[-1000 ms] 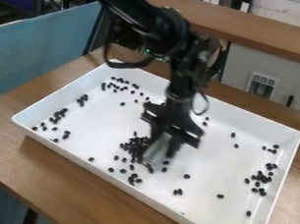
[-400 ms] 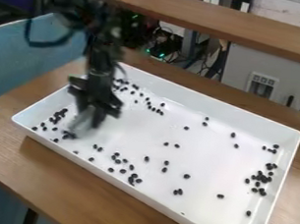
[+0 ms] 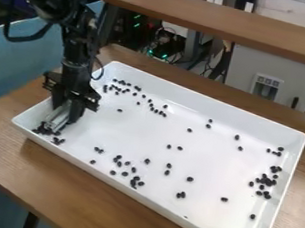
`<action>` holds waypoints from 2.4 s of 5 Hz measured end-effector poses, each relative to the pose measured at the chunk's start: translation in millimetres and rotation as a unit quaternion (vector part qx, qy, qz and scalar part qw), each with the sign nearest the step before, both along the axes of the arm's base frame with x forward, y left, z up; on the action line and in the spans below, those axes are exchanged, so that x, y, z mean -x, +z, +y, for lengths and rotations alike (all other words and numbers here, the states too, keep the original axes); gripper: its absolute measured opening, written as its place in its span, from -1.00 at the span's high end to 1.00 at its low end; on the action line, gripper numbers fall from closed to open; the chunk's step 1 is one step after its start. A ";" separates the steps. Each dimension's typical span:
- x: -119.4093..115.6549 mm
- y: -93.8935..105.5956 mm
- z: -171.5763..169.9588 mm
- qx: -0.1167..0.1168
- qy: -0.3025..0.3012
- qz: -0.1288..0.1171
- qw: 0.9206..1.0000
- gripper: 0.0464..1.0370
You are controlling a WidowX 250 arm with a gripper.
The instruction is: Sweep into pile
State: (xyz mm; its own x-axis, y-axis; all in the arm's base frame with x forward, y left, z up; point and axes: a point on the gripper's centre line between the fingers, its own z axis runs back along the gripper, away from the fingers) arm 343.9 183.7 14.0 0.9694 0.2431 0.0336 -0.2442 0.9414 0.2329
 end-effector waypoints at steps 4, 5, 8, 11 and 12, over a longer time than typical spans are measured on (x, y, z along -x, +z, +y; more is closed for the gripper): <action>-22.7 47.7 -133.3 0.034 -0.034 -0.074 0.996 0.28; -18.3 38.6 -174.0 0.080 -0.034 -0.106 0.991 0.28; -6.4 31.9 -322.9 0.116 -0.072 -0.135 0.981 0.28; -0.5 0.6 -351.7 0.135 -0.091 -0.121 0.979 0.28; -3.1 -0.4 -330.8 0.142 -0.093 -0.120 0.978 0.28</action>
